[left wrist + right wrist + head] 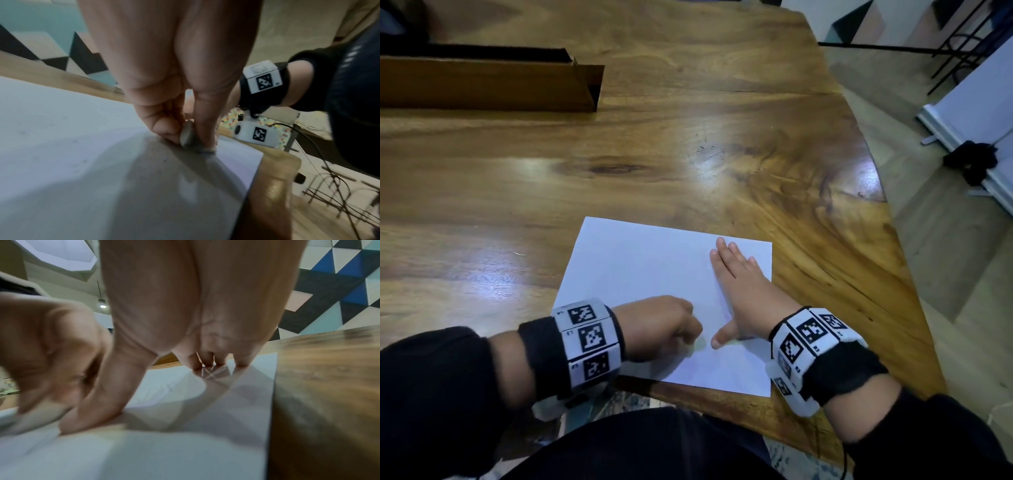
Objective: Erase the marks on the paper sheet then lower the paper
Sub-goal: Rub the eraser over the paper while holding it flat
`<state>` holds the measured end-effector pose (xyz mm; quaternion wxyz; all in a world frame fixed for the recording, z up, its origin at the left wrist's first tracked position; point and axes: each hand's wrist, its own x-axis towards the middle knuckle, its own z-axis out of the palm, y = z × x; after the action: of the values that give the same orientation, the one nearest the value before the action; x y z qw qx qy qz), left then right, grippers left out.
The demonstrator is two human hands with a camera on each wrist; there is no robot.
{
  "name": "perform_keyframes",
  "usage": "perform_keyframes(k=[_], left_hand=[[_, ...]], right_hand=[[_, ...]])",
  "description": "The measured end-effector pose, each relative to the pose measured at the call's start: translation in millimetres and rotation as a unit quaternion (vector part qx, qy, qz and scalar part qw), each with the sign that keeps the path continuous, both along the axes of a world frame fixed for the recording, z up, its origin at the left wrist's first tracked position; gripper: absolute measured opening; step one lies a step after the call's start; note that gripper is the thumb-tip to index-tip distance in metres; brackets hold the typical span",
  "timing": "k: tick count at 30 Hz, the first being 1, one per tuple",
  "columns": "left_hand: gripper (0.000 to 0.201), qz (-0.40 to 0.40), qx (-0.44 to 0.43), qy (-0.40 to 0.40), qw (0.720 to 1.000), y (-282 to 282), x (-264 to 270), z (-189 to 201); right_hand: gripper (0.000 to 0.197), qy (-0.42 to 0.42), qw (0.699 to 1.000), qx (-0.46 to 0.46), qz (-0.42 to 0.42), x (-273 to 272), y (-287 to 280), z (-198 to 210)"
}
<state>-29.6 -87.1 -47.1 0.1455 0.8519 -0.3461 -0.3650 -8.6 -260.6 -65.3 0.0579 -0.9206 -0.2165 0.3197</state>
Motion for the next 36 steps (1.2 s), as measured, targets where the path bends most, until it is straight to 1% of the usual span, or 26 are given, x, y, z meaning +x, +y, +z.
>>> perform_keyframes(k=[1, 2, 3, 5, 6, 7, 9, 11, 12, 13, 14, 15, 16, 18, 21, 22, 23, 24, 25, 26, 29, 31, 33, 35, 36], left_hand=[[0.013, -0.026, 0.011, 0.006, 1.0, 1, 0, 2], [0.016, -0.039, 0.015, -0.005, 0.999, -1, 3, 3], [0.015, -0.033, 0.01, -0.023, 0.999, -5, 9, 2], [0.009, 0.035, -0.006, -0.07, 0.997, -11, 22, 1], [0.007, 0.063, -0.027, -0.091, 0.993, -12, 24, 0], [0.007, 0.073, -0.032, -0.103, 0.992, -13, 22, -2], [0.009, 0.045, -0.011, -0.102, 0.994, -7, 12, -16], [0.022, 0.014, 0.022, -0.111, 0.993, 5, -4, -21], [0.028, 0.005, 0.033, -0.091, 0.995, 7, -7, -24], [0.03, 0.0, 0.028, -0.067, 0.997, 6, -6, -22], [0.026, 0.013, 0.0, -0.053, 0.999, 4, -2, -21], [0.019, 0.038, -0.007, -0.023, 0.999, 1, 4, -15], [0.014, 0.034, -0.027, -0.048, 0.998, 0, 9, -13], [0.011, 0.035, -0.043, -0.088, 0.995, 0, 11, -10], [0.009, -0.033, -0.028, -0.133, 0.99, 13, 1, -24], [0.006, -0.065, 0.002, -0.148, 0.987, 18, -5, -24], [0.005, -0.063, 0.016, -0.121, 0.99, 22, -8, -26], [0.01, -0.078, 0.001, -0.104, 0.992, 24, -8, -24], [0.013, -0.071, -0.015, -0.088, 0.993, 21, -6, -23], [0.014, -0.043, -0.025, -0.068, 0.996, 17, -1, -19], [0.012, 0.009, -0.047, -0.12, 0.992, 6, 10, -13], [0.012, 0.042, -0.045, -0.111, 0.992, 6, 7, -13], [0.012, 0.036, -0.055, -0.073, 0.995, 12, -2, -14], [0.014, -0.009, -0.032, -0.041, 0.999, 15, -5, -12], [0.016, -0.018, -0.03, -0.034, 0.999, 15, -2, -10]], right_hand=[[0.14, 0.001, 1.0, 0.001, -0.001, 0, 0, 0], [0.14, 0.001, 1.0, 0.002, -0.002, -1, 1, 0], [0.141, 0.0, 1.0, 0.002, -0.003, -1, 0, 0], [0.141, 0.0, 1.0, 0.003, -0.005, -1, 0, -1], [0.141, 0.0, 1.0, 0.004, -0.006, -1, 0, -1], [0.141, -0.001, 1.0, 0.004, -0.005, -1, 0, -1], [0.14, -0.002, 1.0, 0.003, -0.002, -1, 0, -1], [0.14, -0.005, 1.0, 0.007, -0.005, -1, -1, 0], [0.14, -0.005, 1.0, 0.008, -0.006, -1, 0, 0], [0.14, -0.005, 1.0, 0.009, -0.007, -1, 0, 0], [0.14, -0.005, 1.0, 0.008, -0.007, -1, 0, 0], [0.14, -0.004, 1.0, 0.006, -0.008, -1, 0, 0], [0.14, -0.004, 1.0, 0.004, -0.008, -1, 0, 0], [0.14, -0.004, 1.0, 0.005, -0.007, -1, 0, 0], [0.139, -0.001, 1.0, 0.01, -0.008, -2, -1, 1], [0.139, -0.002, 1.0, 0.012, -0.009, -2, -1, 1], [0.139, -0.002, 1.0, 0.013, -0.01, -1, -1, 1], [0.139, -0.002, 1.0, 0.015, -0.011, -1, -1, 0], [0.139, -0.002, 1.0, 0.015, -0.012, -1, -1, 0], [0.139, -0.002, 1.0, 0.014, -0.011, -1, -1, -1], [0.139, -0.001, 1.0, 0.008, -0.006, -2, -1, -1], [0.139, 0.0, 1.0, 0.007, -0.006, -2, -1, -1], [0.139, -0.003, 1.0, 0.007, -0.007, -1, -1, -1], [0.139, -0.004, 1.0, 0.005, -0.006, -2, -1, 0], [0.139, -0.005, 1.0, 0.006, -0.006, -2, -1, 0]])
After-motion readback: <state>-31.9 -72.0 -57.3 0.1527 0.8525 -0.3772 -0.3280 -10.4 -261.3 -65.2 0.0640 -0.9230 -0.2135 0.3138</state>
